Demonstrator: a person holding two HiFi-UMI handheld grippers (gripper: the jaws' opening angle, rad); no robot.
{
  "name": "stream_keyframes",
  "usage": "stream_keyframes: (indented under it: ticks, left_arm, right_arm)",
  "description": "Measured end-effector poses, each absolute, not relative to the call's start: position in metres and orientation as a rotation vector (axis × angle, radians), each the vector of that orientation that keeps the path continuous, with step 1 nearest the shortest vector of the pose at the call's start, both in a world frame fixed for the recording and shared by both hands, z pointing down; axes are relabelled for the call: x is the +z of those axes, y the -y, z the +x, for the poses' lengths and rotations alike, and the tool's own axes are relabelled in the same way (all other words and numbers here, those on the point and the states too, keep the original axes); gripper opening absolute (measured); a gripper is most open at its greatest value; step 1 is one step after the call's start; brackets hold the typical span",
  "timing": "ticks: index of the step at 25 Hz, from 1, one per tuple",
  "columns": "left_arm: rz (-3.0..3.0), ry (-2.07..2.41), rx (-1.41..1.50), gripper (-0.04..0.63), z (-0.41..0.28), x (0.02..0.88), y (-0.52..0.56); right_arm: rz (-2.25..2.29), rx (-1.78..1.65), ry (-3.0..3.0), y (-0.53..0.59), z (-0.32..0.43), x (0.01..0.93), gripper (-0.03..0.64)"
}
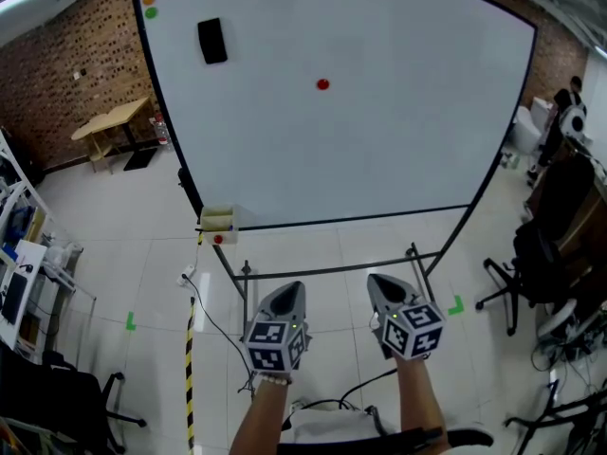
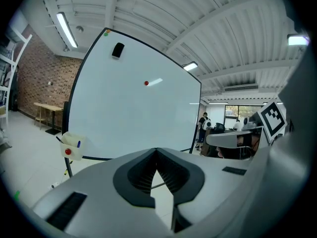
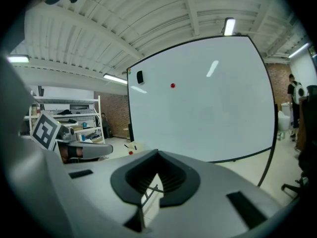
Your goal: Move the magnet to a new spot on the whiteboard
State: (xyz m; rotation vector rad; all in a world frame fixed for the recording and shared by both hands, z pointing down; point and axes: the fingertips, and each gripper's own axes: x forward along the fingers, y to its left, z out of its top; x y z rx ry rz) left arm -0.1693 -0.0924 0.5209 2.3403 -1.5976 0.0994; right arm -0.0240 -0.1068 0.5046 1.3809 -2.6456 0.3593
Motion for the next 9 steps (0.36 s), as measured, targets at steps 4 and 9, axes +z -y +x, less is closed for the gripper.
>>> stream_keyframes:
  ticks: [4,9]
  left_arm:
    - [2.341,1.605,0.100,0.000,-0.161,0.517,0.090]
    - [2.341,1.626,0.097,0.000,-0.156,0.515,0.091]
  right_arm:
    - [1.380,0.343,2.658,0.105,-0.016,0.498,0.011]
    - [1.384,0.340,2.667,0.108,-0.007,0.497,0.011]
